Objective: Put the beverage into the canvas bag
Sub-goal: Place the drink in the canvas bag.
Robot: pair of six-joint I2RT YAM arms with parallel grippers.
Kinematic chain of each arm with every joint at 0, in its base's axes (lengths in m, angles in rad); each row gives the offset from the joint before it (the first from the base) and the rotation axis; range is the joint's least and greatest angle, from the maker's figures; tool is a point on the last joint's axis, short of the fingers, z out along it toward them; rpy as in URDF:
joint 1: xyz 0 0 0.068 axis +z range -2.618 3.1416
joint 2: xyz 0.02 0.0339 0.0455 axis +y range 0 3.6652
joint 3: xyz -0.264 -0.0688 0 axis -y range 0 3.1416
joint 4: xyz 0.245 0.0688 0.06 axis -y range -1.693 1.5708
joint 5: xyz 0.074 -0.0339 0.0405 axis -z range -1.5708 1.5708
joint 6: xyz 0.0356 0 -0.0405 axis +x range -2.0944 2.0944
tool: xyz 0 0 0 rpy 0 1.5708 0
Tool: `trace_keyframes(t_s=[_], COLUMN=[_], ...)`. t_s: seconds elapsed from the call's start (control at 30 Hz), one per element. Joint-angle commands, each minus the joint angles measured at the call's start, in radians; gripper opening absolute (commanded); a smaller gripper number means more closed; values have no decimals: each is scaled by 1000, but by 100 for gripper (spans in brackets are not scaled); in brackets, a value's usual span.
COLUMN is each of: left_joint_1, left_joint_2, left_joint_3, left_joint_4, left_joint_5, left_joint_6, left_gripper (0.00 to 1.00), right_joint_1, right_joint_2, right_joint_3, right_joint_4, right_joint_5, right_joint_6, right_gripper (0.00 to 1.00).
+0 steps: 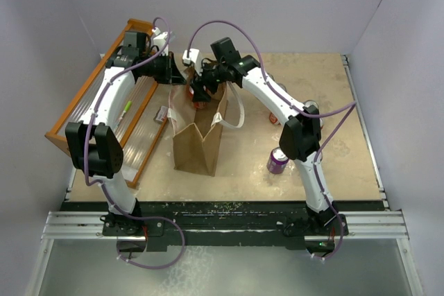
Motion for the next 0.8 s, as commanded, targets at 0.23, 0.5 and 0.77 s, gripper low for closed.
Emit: trace_keyframes(t_s=[0.23,0.5,0.77], left_joint_1=[35,35,34], left_joint_2=[52,50,50], left_joint_3=[14,4,-33], left_joint_4=[-21,-23,-12], left_joint_5=[130,153,165], left_joint_6=[-20,1,-3], left_gripper=[0,0,0], right_joint_1=[-1,10,10], right_joint_2=[-19,11,13], right_joint_3=[-115,-105,-169], right_joint_4=[209,266,315], right_joint_5=[32,130,149], right_joint_6=[-81,-75,-80], right_gripper=[0,0,0])
